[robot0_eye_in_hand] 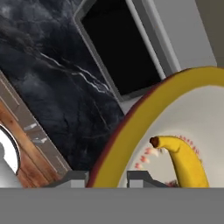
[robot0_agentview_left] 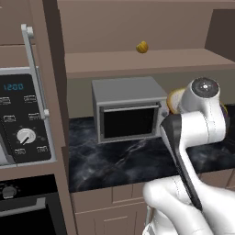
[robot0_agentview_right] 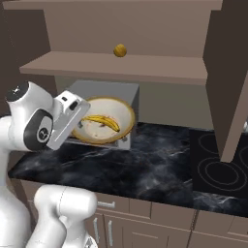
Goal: Pick the banana from the cabinet and place it in the bowl. Then pick the bowl and place it in the sink. Then turn on the sink facuet.
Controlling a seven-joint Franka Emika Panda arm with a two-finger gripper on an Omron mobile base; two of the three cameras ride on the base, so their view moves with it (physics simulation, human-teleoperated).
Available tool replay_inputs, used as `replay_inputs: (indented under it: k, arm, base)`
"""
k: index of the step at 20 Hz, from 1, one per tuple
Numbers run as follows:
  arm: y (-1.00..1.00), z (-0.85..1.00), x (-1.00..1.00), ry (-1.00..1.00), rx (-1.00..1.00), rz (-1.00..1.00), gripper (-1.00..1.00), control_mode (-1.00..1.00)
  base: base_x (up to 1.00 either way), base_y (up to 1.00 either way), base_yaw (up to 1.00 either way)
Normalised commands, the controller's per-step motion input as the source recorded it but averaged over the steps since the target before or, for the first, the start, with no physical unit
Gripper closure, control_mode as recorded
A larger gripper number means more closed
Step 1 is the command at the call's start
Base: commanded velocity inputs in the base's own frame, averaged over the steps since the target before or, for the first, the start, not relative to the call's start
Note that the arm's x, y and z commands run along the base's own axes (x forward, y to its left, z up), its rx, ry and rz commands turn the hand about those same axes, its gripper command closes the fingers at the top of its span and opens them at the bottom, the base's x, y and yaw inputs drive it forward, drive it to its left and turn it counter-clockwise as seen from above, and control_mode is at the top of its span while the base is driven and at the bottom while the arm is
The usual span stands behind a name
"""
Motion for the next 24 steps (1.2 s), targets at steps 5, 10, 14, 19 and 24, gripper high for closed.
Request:
replay_inputs:
  k: [5, 10, 14, 19, 24]
  arm:
    - [0.01, 0.73, -0.47, 0.00, 0.00, 0.22, 1.00, -1.00]
    - [0.00, -0.06, -0.54, 0.01, 0.00, 0.14, 1.00, -1.00]
    - [0.04, -0.05, -0.35, 0.00, 0.00, 0.06, 1.00, -1.00]
    - [0.09, 0.00, -0.14, 0.00, -0.04, 0.03, 1.00, 1.00]
    - [0.00, 0.00, 0.00, 0.00, 0.00, 0.00, 1.00, 1.00]
  base:
    - [0.00, 0.00, 0.00]
    - [0.00, 0.00, 0.00]
    - [0.00, 0.00, 0.00]
    - [-0.28, 0.09, 0.01]
    - [-1.00, 0.07, 0.00]
